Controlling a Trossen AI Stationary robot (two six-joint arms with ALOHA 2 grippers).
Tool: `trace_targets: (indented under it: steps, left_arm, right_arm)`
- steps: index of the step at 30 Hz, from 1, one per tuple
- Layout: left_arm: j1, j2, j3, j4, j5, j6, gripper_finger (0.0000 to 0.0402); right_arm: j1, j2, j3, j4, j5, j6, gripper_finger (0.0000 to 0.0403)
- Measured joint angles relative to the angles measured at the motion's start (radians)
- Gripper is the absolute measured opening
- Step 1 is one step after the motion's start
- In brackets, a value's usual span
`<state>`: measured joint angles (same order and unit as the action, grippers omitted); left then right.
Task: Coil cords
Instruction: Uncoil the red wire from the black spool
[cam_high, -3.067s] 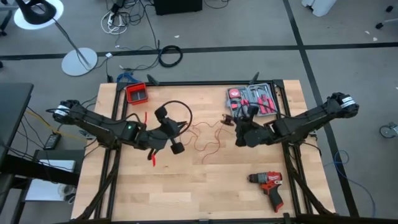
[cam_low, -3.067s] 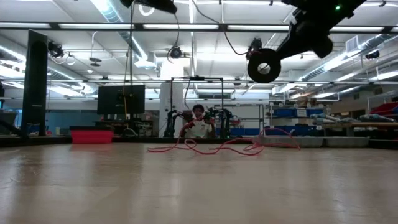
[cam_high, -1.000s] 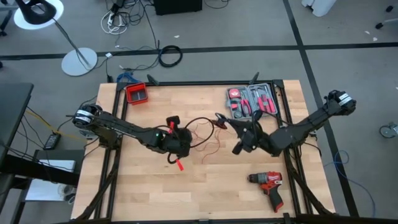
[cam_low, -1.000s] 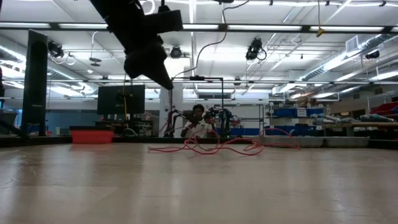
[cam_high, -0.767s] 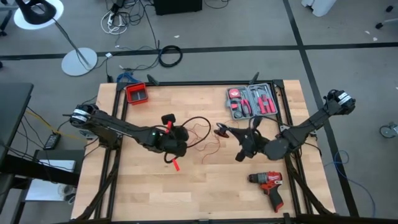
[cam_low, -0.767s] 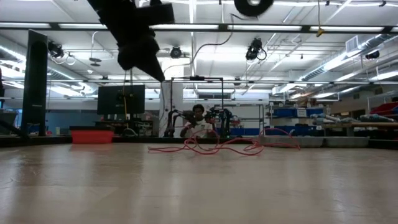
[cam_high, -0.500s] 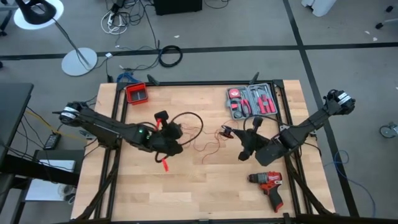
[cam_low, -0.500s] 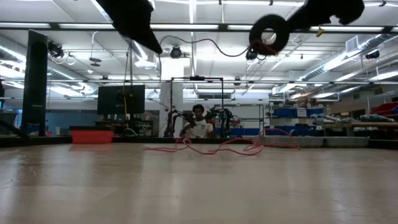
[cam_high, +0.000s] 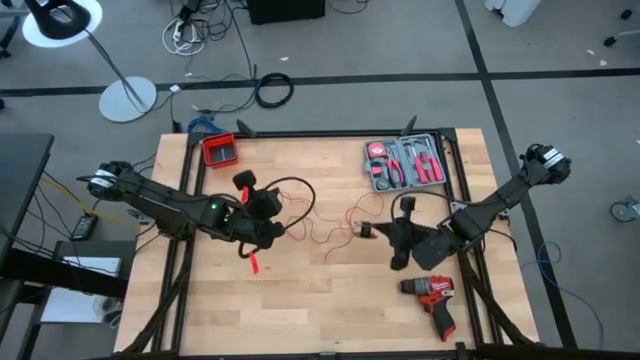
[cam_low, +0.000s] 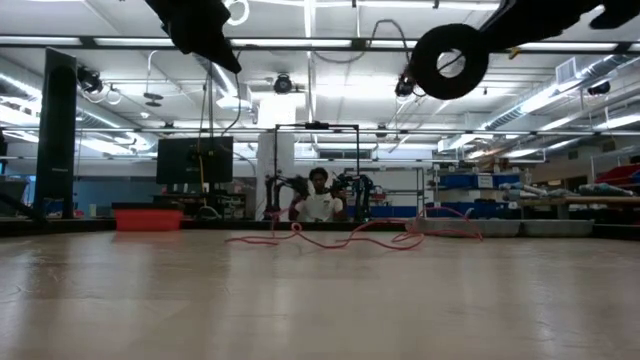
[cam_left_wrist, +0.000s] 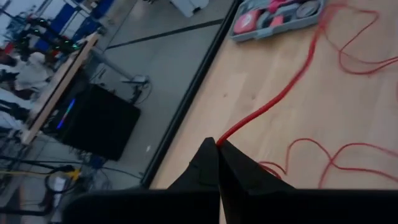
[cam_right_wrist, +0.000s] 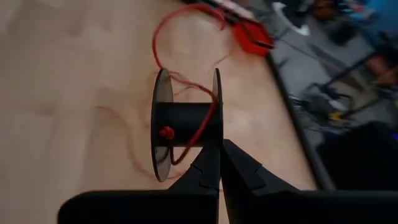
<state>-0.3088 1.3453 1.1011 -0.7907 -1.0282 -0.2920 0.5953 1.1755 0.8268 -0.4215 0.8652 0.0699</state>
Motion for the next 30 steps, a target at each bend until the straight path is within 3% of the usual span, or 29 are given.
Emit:
trace_targets:
  steps: [5,11,20,26,30]
  left_arm:
    - [0.000,0.000,0.000,-0.013,-0.010,-0.022,0.0000]
    - [-0.010,0.000,0.000,0.030,-0.009,-0.022,0.0000]
    - [-0.050,0.001,0.061,0.192,0.027,0.129,0.0000]
    - [-0.077,0.002,0.083,0.405,0.115,0.247,0.0000]
    - [-0.080,0.008,0.082,0.478,0.178,0.262,0.0000]
  right_arm:
    - [0.026,-0.004,0.000,-0.011,-0.126,-0.026,0.0000]
    - [-0.005,-0.001,0.000,-0.123,-0.114,-0.019,0.0000]
    - [-0.173,0.000,0.000,-0.248,0.077,-0.060,0.0000]
    - [-0.317,0.000,0.000,-0.215,0.266,-0.106,0.0000]
    - [-0.390,0.000,0.000,-0.107,0.325,-0.193,0.0000]
